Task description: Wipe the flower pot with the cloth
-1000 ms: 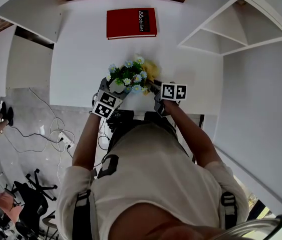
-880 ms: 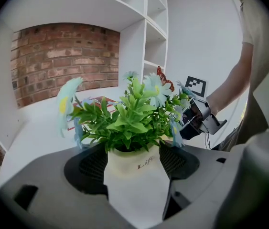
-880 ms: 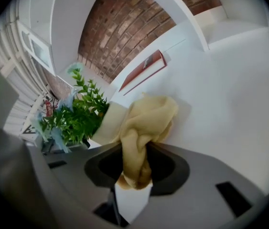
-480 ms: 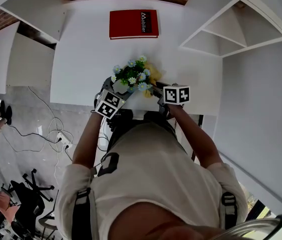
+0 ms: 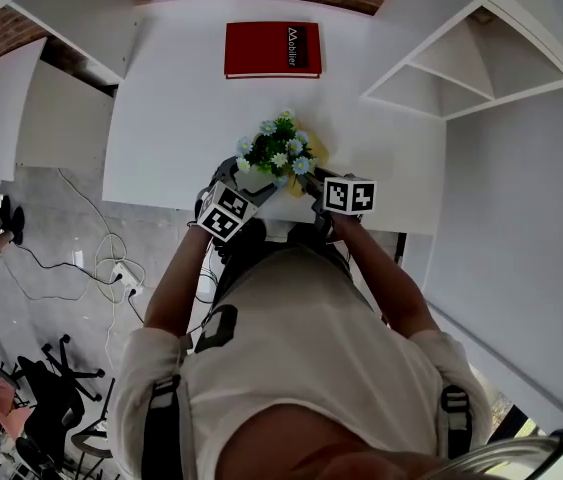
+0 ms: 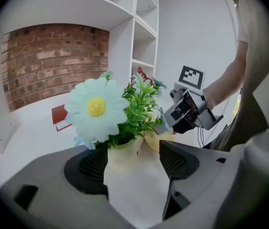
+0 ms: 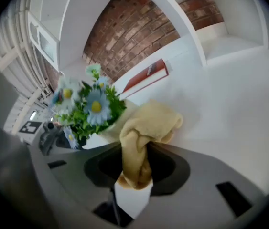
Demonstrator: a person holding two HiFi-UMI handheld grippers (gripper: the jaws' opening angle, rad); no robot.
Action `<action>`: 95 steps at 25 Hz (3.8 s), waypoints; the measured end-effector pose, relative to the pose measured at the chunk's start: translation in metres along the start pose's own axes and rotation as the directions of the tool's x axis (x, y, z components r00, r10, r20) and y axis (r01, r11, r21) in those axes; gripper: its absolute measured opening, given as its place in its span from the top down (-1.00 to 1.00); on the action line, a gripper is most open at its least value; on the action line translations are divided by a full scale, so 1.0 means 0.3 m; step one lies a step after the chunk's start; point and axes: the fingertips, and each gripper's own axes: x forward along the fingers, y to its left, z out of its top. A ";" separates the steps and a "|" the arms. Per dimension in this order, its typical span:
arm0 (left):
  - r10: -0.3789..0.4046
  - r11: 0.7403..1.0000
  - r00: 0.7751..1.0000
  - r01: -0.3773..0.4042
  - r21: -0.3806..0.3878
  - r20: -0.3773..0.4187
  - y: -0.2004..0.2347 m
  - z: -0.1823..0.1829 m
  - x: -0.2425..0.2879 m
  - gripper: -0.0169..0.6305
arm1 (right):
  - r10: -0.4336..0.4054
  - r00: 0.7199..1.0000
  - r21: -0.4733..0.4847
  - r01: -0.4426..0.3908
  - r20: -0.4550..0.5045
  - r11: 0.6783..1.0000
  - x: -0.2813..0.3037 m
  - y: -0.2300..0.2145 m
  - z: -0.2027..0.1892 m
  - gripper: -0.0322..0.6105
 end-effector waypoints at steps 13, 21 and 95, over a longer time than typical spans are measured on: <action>-0.026 1.000 0.999 0.027 0.014 -0.039 0.021 0.020 -0.006 -0.10 | -0.016 0.998 -0.037 0.013 -0.063 0.999 0.030 -0.037 -0.064 0.47; -0.070 0.995 0.996 0.073 0.062 -0.057 -0.068 0.017 0.028 -0.10 | 0.100 0.994 -0.070 -0.097 0.039 0.993 -0.067 0.092 0.048 0.46; -0.079 0.997 0.996 0.079 0.008 -0.043 -0.055 -0.019 0.009 -0.10 | 0.071 0.992 -0.109 -0.083 -0.107 0.991 0.052 0.033 -0.062 0.44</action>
